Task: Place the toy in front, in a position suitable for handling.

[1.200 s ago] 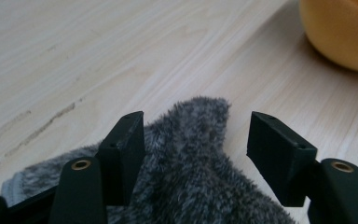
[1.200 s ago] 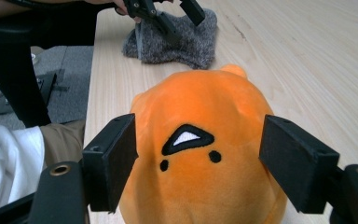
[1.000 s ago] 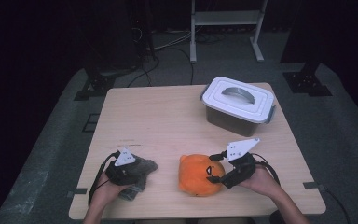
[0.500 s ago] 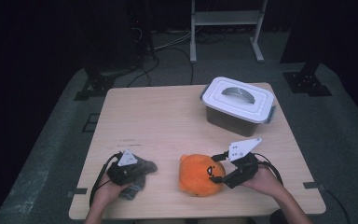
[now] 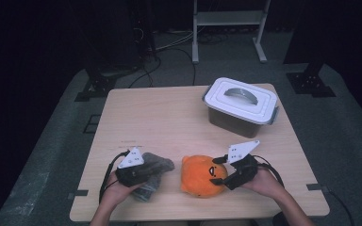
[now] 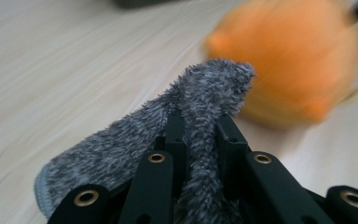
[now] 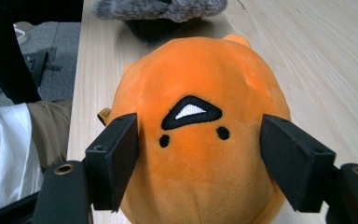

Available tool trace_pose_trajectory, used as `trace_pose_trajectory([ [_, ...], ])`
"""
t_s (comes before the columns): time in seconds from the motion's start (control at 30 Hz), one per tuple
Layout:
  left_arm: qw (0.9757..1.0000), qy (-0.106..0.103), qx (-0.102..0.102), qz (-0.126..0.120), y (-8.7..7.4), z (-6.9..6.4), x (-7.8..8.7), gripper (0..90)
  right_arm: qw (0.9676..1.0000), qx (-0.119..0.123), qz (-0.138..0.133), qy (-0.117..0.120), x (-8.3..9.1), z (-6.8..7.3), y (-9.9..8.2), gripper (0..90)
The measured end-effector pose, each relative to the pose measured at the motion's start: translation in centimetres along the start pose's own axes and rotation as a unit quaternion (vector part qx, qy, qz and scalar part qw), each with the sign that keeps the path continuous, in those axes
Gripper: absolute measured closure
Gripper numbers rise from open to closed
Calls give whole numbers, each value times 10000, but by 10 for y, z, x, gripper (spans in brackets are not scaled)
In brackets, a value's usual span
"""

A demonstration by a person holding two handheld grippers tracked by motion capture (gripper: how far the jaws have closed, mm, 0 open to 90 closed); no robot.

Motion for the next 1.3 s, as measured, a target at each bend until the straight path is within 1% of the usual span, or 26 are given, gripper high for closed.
trace_pose_trajectory([
  [0.03, 9998, -135, -85, -77, 7, -5, -2, 785, 10000, -18, 1, 8, -1, 0, 0, 282],
  [0.13, 9987, -388, -293, -145, 21, -15, -9, 785, 10000, -29, -22, 32, -2, 0, 0, 284],
  [0.17, 9981, -468, -357, -172, 26, -18, -11, 785, 10000, -49, -30, 39, -3, 0, 0, 284],
  [0.2, 9974, -558, -375, -242, 32, -21, -13, 784, 10000, -55, -40, 44, -3, 0, 0, 284],
  [0.3, 9948, -794, -504, -400, 47, -28, -20, 784, 9999, -99, -81, 82, -6, -1, 0, 282],
  [0.33, 9939, -858, -550, -418, 51, -31, -23, 784, 9998, -109, -100, 94, -6, -1, 0, 281],
  [0.4, 9927, -955, -657, -344, 56, -37, -32, 782, 9998, -111, -128, 105, -8, -2, 0, 278],
  [0.43, 9924, -962, -730, -222, 57, -40, -37, 782, 9998, -111, -130, 101, -8, -2, 0, 277],
  [0.47, 9923, -923, -828, -82, 56, -42, -42, 781, 9998, -111, -131, 94, -8, -2, 0, 276],
  [0.5, 9923, -923, -828, -82, 56, -42, -42, 780, 9998, -108, -123, 78, -8, -2, -1, 275],
  [0.53, 9920, -929, -855, 5, 51, -43, -49, 779, 9999, -96, -101, 58, -7, -3, -2, 276],
  [0.6, 9927, -975, -703, -92, 45, -40, -49, 780, 9999, -67, -81, 34, -6, -4, -4, 278],
  [0.63, 9930, -963, -674, -94, 43, -39, -47, 780, 9999, -94, -107, 49, -6, -4, -5, 279],
  [0.77, 9940, -812, -726, 122, 30, -36, -39, 779, 9998, -125, -150, 80, -5, -7, -7, 280],
  [0.83, 9948, -746, -657, 236, 23, -33, -35, 779, 9997, -138, -170, 89, -5, -8, -8, 280],
  [0.87, 9950, -735, -628, 256, 19, -31, -34, 779, 9997, -160, -174, 89, -6, -8, -8, 280],
  [0.9, 9950, -735, -628, 256, 19, -31, -34, 780, 9997, -169, -176, 87, -6, -8, -8, 280],
  [0.93, 9953, -716, -572, 310, 15, -29, -32, 780, 9997, -168, -172, 82, -6, -9, -7, 280],
  [1.0, 9954, -714, -553, 307, 13, -28, -31, 780, 9997, -169, -166, 59, -6, -9, -7, 279],
  [1.07, 9953, -754, -557, 231, 16, -29, -30, 780, 9998, -154, -151, 27, -6, -8, -7, 278],
  [1.2, 9935, -950, -622, -70, 30, -35, -30, 780, 9997, -194, -145, 17, -7, -8, -6, 275],
  [1.3, 9922, -1003, -725, -163, 42, -38, -34, 779, 9998, -144, -134, -33, -9, -7, -4, 269],
])
Point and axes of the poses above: each handheld gripper's, and its own axes: x roughly backward along the jaws, y roughly out of its top, z roughly to its left, the point moved 1 cm from there along -x, roughly forward along the jaws, and after that the axes turned 8 degrees about z, right-handed, at the moved point
